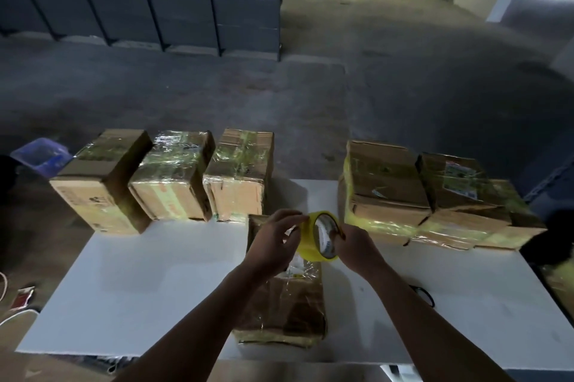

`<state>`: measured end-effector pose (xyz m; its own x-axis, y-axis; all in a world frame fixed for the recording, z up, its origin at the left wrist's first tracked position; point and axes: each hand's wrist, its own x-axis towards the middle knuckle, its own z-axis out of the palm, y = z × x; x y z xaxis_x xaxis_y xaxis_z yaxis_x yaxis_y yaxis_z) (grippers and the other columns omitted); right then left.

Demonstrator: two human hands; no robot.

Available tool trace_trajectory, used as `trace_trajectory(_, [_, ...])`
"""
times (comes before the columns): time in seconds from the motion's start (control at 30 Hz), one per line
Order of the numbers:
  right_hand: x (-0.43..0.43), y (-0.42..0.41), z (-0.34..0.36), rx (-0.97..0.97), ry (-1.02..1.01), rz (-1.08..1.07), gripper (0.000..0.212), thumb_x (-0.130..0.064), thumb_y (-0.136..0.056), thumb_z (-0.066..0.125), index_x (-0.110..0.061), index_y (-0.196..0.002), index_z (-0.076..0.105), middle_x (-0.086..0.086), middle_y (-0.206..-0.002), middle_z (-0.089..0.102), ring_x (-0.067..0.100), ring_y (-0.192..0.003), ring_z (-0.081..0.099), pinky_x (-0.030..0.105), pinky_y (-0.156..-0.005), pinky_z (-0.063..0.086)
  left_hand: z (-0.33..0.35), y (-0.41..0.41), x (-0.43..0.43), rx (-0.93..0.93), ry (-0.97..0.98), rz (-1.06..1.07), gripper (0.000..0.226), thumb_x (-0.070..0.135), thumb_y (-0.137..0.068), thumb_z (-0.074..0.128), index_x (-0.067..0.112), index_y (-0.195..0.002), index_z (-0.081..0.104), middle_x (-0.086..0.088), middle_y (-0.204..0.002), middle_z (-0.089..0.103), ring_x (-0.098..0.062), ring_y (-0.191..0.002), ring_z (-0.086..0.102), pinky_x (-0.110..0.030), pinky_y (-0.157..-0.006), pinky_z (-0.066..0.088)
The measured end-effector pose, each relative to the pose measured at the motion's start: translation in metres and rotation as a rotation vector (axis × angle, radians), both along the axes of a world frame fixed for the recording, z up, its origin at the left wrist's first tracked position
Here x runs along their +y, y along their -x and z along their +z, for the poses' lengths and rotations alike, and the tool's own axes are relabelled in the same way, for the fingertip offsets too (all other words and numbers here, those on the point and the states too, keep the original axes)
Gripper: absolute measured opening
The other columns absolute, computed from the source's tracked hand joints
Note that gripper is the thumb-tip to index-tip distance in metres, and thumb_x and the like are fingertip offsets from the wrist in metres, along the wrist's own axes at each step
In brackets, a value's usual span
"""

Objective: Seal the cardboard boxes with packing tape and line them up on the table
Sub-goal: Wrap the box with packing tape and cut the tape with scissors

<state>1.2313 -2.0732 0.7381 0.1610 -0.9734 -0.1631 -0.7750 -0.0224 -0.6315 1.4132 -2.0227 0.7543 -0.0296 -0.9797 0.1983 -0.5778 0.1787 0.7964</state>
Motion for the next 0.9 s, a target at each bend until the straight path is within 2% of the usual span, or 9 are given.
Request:
trace_trajectory(0.07, [0.001, -0.004, 0.005, 0.006, -0.039, 0.004, 0.033, -0.016, -0.096, 0.048, -0.014, -0.064, 0.042, 0.019, -0.079, 0.055, 0.033, -0.078, 0.055, 0.038, -0.069, 0.042, -0.001, -0.005, 0.002, 0.001, 0.006, -0.008, 0.028, 0.011, -0.095, 0.053, 0.014, -0.119, 0.067, 0.005, -0.12, 0.056, -0.003, -0.093, 0.057, -0.002, -0.072, 0.043])
trace_trajectory(0.13, [0.001, -0.007, 0.007, 0.039, -0.104, 0.035, 0.029, -0.019, -0.099, 0.044, -0.004, -0.077, 0.054, 0.023, -0.088, 0.06, 0.038, -0.088, 0.059, 0.041, -0.076, 0.046, 0.0, -0.008, 0.003, 0.009, -0.004, -0.014, 0.026, 0.013, -0.094, 0.056, 0.015, -0.118, 0.067, 0.006, -0.117, 0.058, -0.003, -0.093, 0.059, -0.007, -0.074, 0.048])
trace_trajectory(0.2, [0.0, -0.008, 0.007, 0.062, -0.185, 0.046, 0.031, -0.025, -0.1, 0.04, -0.002, -0.091, 0.058, 0.018, -0.087, 0.06, 0.036, -0.086, 0.06, 0.041, -0.08, 0.05, -0.001, -0.011, 0.002, 0.004, -0.01, -0.014, 0.025, 0.013, -0.092, 0.06, 0.015, -0.116, 0.068, 0.006, -0.112, 0.06, -0.006, -0.092, 0.06, -0.015, -0.076, 0.052])
trace_trajectory(0.33, [-0.002, -0.011, 0.007, 0.042, -0.302, 0.024, 0.028, -0.03, -0.098, 0.043, -0.019, -0.072, 0.047, 0.003, -0.068, 0.053, 0.022, -0.065, 0.054, 0.032, -0.065, 0.05, -0.001, -0.019, -0.004, -0.036, -0.03, 0.014, 0.023, 0.012, -0.088, 0.067, 0.014, -0.111, 0.07, 0.0, -0.105, 0.067, -0.009, -0.09, 0.063, -0.021, -0.078, 0.055])
trace_trajectory(0.43, [-0.002, -0.011, 0.008, 0.031, -0.318, 0.045, 0.032, -0.029, -0.099, 0.044, -0.015, -0.071, 0.051, 0.005, -0.065, 0.052, 0.015, -0.053, 0.051, 0.027, -0.054, 0.045, 0.001, -0.024, -0.008, -0.004, -0.081, 0.021, 0.019, 0.013, -0.088, 0.067, 0.011, -0.107, 0.071, 0.0, -0.101, 0.071, -0.005, -0.086, 0.065, -0.012, -0.073, 0.051])
trace_trajectory(0.53, [-0.001, -0.009, 0.009, -0.047, -0.341, 0.094, 0.036, -0.028, -0.1, 0.044, -0.006, -0.075, 0.056, 0.007, -0.064, 0.053, 0.014, -0.051, 0.052, 0.026, -0.052, 0.045, 0.002, -0.026, -0.009, 0.009, -0.14, 0.058, 0.013, 0.014, -0.09, 0.064, 0.01, -0.102, 0.069, 0.003, -0.092, 0.068, 0.001, -0.077, 0.061, -0.006, -0.064, 0.046])
trace_trajectory(0.63, [0.001, -0.011, 0.014, -0.125, -0.371, 0.084, 0.036, -0.039, -0.101, 0.042, -0.01, -0.084, 0.057, 0.007, -0.075, 0.062, 0.017, -0.064, 0.061, 0.027, -0.054, 0.05, 0.0, -0.026, -0.01, 0.028, -0.201, 0.131, 0.008, 0.013, -0.093, 0.06, 0.009, -0.098, 0.065, 0.003, -0.085, 0.064, -0.006, -0.073, 0.06, -0.011, -0.06, 0.046])
trace_trajectory(0.77, [0.003, -0.017, 0.014, -0.204, -0.119, 0.137, 0.048, -0.037, -0.102, 0.036, 0.003, -0.097, 0.061, 0.021, -0.096, 0.062, 0.035, -0.09, 0.059, 0.04, -0.074, 0.047, 0.001, -0.029, -0.012, 0.253, -0.348, 0.244, 0.008, 0.012, -0.096, 0.056, 0.006, -0.097, 0.061, -0.005, -0.087, 0.063, -0.017, -0.076, 0.064, -0.023, -0.063, 0.055])
trace_trajectory(0.9, [0.008, -0.023, 0.016, -0.45, -0.04, 0.11, 0.04, -0.031, -0.104, 0.031, -0.005, -0.114, 0.06, 0.012, -0.107, 0.061, 0.01, -0.096, 0.057, 0.017, -0.079, 0.044, 0.007, -0.038, -0.014, 0.576, -0.503, 0.337, 0.013, 0.01, -0.097, 0.054, 0.0, -0.096, 0.063, -0.011, -0.085, 0.064, -0.02, -0.073, 0.065, -0.027, -0.066, 0.057])
